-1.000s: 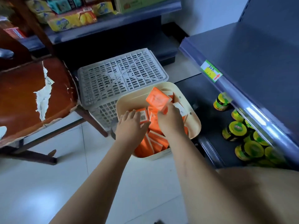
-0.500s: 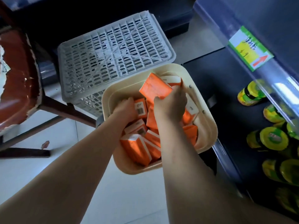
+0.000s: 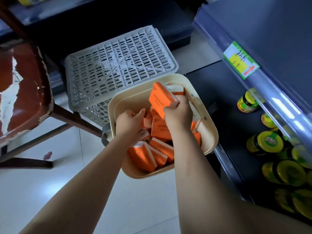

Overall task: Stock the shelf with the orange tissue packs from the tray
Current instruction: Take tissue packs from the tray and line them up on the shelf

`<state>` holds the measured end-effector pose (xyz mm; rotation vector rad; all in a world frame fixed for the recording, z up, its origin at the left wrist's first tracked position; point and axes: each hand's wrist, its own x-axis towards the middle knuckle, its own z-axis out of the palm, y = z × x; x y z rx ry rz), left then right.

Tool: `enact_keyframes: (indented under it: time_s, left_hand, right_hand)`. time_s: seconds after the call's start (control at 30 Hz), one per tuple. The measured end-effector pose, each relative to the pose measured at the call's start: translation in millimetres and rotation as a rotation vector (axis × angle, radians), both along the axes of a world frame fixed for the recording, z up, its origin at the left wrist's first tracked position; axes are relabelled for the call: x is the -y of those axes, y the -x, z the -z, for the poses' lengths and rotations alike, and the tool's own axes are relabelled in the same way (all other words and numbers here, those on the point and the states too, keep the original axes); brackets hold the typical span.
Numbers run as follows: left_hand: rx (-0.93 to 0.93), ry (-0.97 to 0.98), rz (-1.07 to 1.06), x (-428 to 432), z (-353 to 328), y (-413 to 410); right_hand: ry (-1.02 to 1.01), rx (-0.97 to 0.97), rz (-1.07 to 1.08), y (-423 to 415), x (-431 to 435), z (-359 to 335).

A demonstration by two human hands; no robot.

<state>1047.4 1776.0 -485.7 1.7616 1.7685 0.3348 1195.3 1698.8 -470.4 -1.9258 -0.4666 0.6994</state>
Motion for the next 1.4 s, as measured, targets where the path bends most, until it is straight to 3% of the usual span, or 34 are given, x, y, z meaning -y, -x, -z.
enact_keyframes:
  time_s: [0.1,0.27,0.33,0.43,0.63,0.87,1.13,1.3,1.4]
  left_hand:
    - [0.011,-0.325,0.089,5.3,-10.6,9.8]
    - [0.212,-0.493,0.287,18.1,-43.6,13.3]
    - [0.25,-0.456,0.332,25.0,-61.5,14.8]
    - [0.278,-0.283,0.173,34.4,-85.9,10.9]
    - [0.669,-0.085,0.257,70.5,-154.5,-1.9]
    - [0.883,-0.117,0.449,117.2,-214.5,-40.6]
    - [1.169,-0.141,0.733,209.8,-282.5,-91.7]
    - [1.216,-0.096,0.887,253.5,-309.1,-123.4]
    - [1.159,-0.12,0.976,269.7,-312.4,-143.3]
  right_hand:
    - [-0.038,-0.059,-0.041,-9.3,13.2,-18.8]
    - [-0.115,-0.1,-0.006,-16.3,34.0,-55.9]
    - [-0.159,-0.126,0.004,-16.4,46.5,-70.1]
    - [-0.204,-0.173,0.024,-18.3,61.5,-88.8]
    - [-0.357,-0.209,0.095,-39.4,122.8,-146.3]
    - [-0.362,0.073,0.181,-57.6,226.9,-221.5]
    - [-0.339,0.512,0.444,-63.6,361.0,-280.5]
    - [-0.229,0.638,0.591,-62.9,422.8,-291.8]
    - [-0.079,0.811,0.653,-58.4,440.8,-284.2]
